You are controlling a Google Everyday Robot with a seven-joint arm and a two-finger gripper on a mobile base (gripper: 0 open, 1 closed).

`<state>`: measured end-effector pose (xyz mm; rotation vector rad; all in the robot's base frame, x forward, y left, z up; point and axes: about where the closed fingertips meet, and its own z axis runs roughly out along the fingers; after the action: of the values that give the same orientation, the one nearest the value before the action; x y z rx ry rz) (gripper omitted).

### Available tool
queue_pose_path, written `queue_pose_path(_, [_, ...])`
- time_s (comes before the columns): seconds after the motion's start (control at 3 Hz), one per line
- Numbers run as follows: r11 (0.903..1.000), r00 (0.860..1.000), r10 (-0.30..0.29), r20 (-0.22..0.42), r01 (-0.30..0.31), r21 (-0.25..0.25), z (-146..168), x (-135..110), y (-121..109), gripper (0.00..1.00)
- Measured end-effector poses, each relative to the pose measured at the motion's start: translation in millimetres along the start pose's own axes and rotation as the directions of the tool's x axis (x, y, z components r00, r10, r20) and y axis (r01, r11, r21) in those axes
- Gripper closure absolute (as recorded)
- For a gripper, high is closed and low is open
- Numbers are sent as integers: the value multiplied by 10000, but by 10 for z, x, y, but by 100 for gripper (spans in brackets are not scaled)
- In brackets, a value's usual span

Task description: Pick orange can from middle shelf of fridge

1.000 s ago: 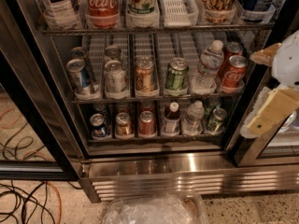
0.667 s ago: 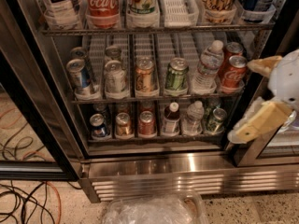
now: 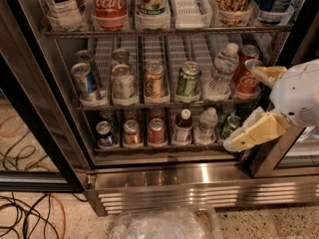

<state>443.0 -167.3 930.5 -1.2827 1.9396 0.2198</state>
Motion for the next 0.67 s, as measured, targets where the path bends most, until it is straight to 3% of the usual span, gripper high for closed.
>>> queue_pose_path(0.67, [9983,9937,567,964,-574,37,163,-50,95,0])
